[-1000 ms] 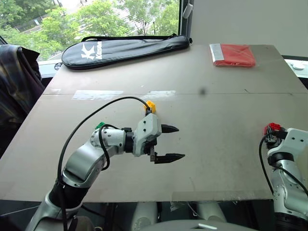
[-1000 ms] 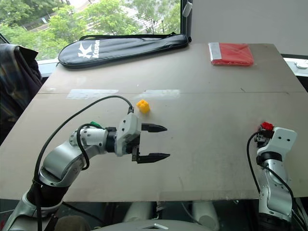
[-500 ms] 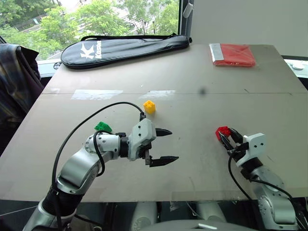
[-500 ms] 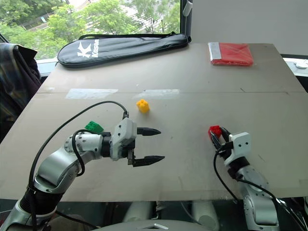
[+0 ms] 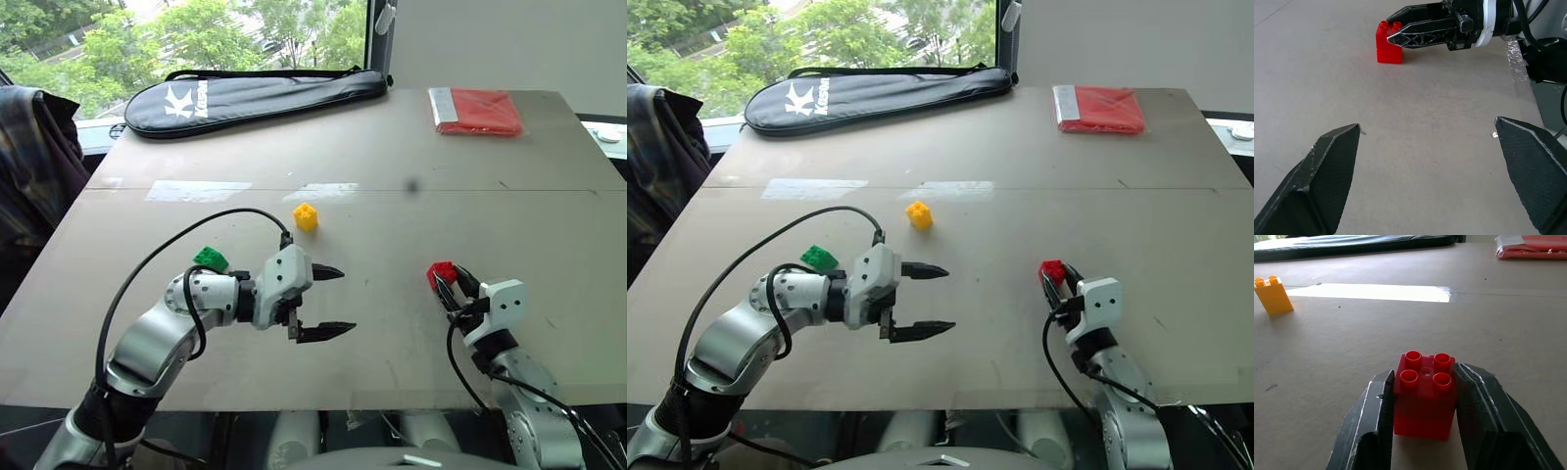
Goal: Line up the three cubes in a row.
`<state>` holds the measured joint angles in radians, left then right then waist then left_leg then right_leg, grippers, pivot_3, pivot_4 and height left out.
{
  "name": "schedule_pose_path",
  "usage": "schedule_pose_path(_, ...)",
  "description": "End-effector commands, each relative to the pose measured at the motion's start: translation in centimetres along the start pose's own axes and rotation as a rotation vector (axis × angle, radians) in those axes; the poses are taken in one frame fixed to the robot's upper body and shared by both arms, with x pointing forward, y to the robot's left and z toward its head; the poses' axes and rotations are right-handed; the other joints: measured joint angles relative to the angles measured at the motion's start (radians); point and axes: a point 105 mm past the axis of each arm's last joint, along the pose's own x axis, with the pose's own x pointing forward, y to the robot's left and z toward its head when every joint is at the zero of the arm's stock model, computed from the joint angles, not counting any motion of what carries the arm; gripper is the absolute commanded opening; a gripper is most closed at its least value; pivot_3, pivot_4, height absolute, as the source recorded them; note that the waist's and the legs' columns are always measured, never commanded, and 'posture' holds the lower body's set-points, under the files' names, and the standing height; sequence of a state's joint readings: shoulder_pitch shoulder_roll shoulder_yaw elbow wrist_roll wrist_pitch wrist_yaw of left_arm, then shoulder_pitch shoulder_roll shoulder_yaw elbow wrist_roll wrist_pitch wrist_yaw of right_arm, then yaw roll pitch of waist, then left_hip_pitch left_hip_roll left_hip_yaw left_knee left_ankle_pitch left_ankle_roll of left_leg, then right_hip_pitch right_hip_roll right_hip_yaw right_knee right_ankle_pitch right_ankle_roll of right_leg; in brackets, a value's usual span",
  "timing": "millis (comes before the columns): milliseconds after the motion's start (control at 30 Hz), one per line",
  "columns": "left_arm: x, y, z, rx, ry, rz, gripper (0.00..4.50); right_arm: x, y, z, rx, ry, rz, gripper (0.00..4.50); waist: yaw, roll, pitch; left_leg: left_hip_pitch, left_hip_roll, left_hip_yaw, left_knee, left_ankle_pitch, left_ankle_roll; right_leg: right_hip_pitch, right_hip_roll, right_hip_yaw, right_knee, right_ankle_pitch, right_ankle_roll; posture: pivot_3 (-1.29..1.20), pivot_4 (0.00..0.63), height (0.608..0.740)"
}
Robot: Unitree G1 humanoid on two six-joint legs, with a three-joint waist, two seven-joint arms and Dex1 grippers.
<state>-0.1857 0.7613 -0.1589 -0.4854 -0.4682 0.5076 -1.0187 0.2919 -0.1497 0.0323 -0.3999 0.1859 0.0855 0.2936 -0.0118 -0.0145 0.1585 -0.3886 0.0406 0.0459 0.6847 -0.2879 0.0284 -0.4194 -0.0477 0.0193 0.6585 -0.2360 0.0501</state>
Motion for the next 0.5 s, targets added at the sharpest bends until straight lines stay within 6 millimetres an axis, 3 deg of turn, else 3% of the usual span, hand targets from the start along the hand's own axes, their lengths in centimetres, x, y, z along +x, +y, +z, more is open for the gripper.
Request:
schedule_pose_path(33,-0.5,0.3,0.6,0.047,-0.006,0.010,4.50,-0.1,0.7,0.2,0.018,0.000,0.011,1.30,0.000,0.000,0.000,0.000,0.000,0.000,0.000,0.000,0.000,0.000,0.000,0.000,0.000,0.000,0.000,0.00,0.150,0.708)
schedule_pose_path(267,-0.3,0.3,0.5,0.045,-0.011,0.012,4.50,-0.2,0.8,0.2,0.028,0.009,0.011,4.45,0.000,0.000,0.000,-0.002,0.000,0.000,0.000,0.000,0.000,-0.002,0.000,0.000,0.000,0.000,0.000,0.00,0.150,0.708)
schedule_pose_path(500,-0.3,0.1,0.4,0.032,-0.022,0.046,4.50,-0.6,-0.6,1.1,0.003,-0.021,-0.020,4.45,0.000,0.000,0.000,-0.005,0.000,0.000,0.000,0.000,0.000,-0.004,0.000,0.000,0.000,0.001,-0.001,0.00,0.150,0.708)
